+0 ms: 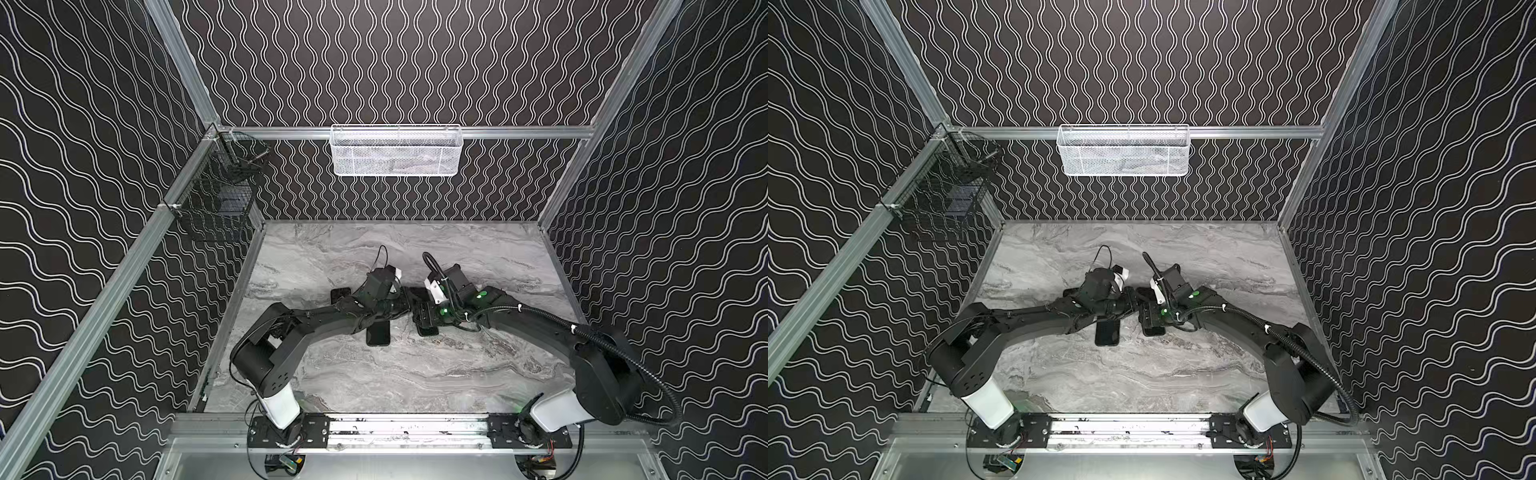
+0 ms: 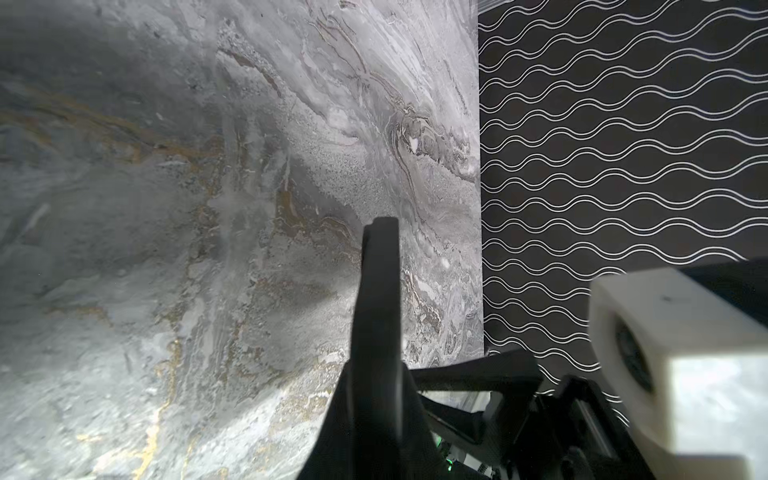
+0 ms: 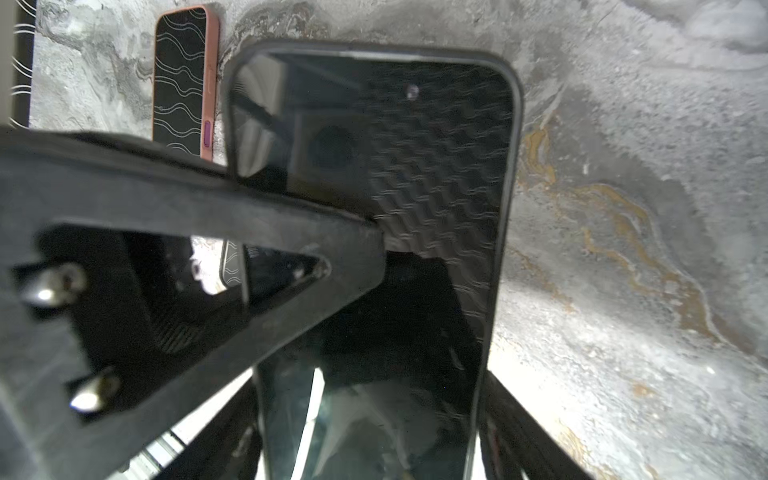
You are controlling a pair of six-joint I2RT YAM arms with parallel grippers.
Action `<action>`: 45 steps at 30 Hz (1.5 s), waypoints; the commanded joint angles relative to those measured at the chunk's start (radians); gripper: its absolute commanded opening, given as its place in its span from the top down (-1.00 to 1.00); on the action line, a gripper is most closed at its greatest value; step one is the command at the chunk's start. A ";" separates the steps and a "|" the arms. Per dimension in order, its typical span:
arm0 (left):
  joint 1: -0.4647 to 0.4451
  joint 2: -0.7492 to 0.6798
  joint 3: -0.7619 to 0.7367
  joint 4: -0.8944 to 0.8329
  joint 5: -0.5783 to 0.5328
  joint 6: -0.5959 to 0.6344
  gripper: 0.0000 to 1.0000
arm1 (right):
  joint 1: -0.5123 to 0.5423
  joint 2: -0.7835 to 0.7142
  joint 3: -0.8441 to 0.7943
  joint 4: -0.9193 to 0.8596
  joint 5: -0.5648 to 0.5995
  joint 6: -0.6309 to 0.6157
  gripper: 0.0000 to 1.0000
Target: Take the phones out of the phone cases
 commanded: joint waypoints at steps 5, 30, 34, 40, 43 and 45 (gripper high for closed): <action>-0.001 -0.019 0.002 0.053 0.016 0.007 1.00 | 0.003 -0.039 -0.040 0.058 0.070 0.020 -0.63; 0.097 -0.184 0.037 0.069 -0.070 -0.083 1.00 | -0.139 -0.432 -0.055 0.157 -0.219 0.141 -0.84; 0.102 -0.189 0.004 0.082 -0.092 -0.092 1.00 | -0.140 -0.482 -0.218 0.276 -0.301 0.227 -0.80; 0.101 -0.149 -0.084 0.276 -0.097 -0.170 1.00 | -0.141 -0.537 -0.513 0.701 -0.404 0.386 -0.66; 0.097 -0.143 -0.120 0.353 -0.109 -0.265 1.00 | -0.129 -0.545 -0.531 0.707 -0.410 0.436 -0.63; 0.097 -0.150 -0.108 0.337 -0.096 -0.273 1.00 | -0.120 -0.567 -0.564 0.744 -0.389 0.491 -0.62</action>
